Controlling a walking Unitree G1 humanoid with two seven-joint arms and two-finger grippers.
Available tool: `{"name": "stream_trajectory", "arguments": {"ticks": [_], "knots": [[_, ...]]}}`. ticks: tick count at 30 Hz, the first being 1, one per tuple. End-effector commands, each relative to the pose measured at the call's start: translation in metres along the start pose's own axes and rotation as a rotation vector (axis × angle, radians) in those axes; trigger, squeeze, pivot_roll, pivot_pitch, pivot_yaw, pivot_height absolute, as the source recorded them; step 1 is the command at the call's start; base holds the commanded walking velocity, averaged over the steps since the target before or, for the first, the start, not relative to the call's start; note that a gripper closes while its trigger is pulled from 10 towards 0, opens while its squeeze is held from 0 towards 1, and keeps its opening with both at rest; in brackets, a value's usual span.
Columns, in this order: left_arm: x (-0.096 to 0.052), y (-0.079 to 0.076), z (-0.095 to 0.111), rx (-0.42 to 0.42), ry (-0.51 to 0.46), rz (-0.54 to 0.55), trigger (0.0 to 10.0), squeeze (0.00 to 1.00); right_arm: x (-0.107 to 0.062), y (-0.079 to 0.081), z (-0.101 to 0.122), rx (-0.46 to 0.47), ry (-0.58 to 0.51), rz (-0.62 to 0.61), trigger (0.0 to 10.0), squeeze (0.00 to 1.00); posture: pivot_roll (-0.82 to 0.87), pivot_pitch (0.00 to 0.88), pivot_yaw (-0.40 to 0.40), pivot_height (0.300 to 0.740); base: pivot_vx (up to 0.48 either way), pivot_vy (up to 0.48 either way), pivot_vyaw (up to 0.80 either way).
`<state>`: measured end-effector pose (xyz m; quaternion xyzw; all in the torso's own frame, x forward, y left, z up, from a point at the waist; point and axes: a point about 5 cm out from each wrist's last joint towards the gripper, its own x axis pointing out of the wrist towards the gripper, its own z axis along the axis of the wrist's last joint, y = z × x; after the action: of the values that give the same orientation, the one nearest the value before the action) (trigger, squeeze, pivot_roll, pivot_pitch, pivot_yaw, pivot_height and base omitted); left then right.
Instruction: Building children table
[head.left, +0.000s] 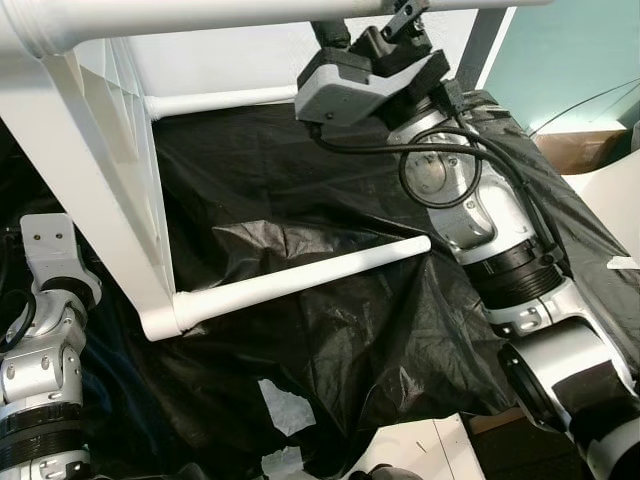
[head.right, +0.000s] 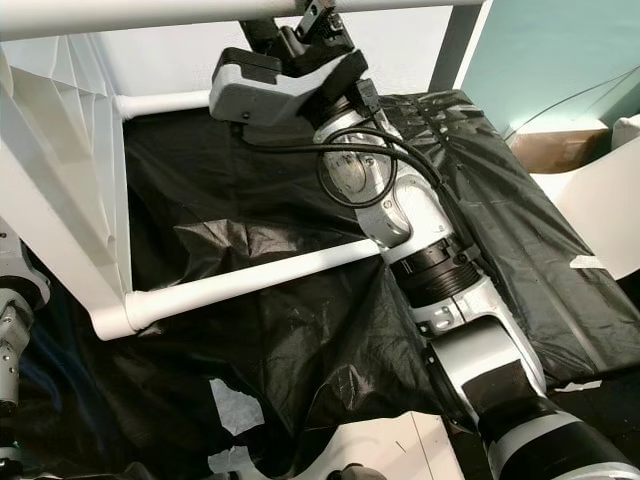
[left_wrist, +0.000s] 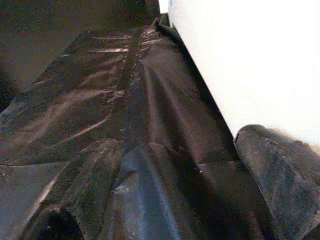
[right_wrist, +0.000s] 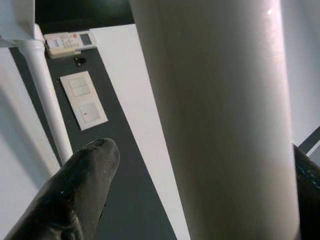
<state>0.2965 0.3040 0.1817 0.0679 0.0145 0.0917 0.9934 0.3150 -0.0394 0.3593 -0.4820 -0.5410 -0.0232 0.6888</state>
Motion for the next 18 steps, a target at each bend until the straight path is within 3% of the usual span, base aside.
{"name": "stream_trajectory", "arguments": {"ticks": [1, 3, 4, 5, 7, 13, 18], "knots": [[0.001, -0.002, -0.001, 0.007, 0.007, -0.003, 10.0, 0.00, 0.003, 0.003, 0.002, 0.011, -0.004, 0.032, 10.0, 0.00, 0.07, 0.113, -0.033, 0.740, 0.000, 0.000, 0.00], [0.000, -0.002, -0.001, 0.007, 0.007, -0.003, 10.0, 0.00, 0.004, 0.001, 0.004, 0.019, 0.002, 0.040, 10.0, 0.00, 0.08, 0.119, -0.035, 0.740, 0.000, 0.000, 0.00], [0.000, -0.003, -0.001, 0.006, 0.008, -0.004, 10.0, 0.00, 0.006, -0.003, 0.006, 0.028, 0.012, 0.066, 8.5, 0.00, 0.08, 0.120, -0.030, 0.740, 0.000, 0.000, 0.00], [0.000, -0.003, -0.001, 0.006, 0.008, -0.004, 10.0, 0.00, 0.006, -0.003, 0.006, 0.028, 0.012, 0.066, 8.5, 0.00, 0.08, 0.120, -0.030, 0.740, 0.000, 0.000, 0.00], [0.001, -0.005, -0.001, 0.000, 0.010, -0.009, 10.0, 0.00, 0.007, -0.010, 0.008, 0.054, 0.042, 0.115, 0.0, 0.00, 0.07, 0.120, -0.024, 0.740, 0.000, 0.000, 0.00], [0.003, -0.008, -0.001, -0.007, 0.011, -0.016, 10.0, 0.00, 0.005, -0.014, 0.004, 0.087, 0.096, 0.172, 0.0, 0.00, 0.05, 0.121, -0.015, 0.740, 0.000, 0.000, 0.00], [0.010, -0.016, 0.000, -0.017, 0.008, -0.035, 10.0, 0.00, 0.003, -0.026, -0.014, 0.138, 0.223, 0.191, 0.0, 0.00, 0.02, 0.110, -0.009, 0.740, 0.000, 0.000, 0.00]]}}
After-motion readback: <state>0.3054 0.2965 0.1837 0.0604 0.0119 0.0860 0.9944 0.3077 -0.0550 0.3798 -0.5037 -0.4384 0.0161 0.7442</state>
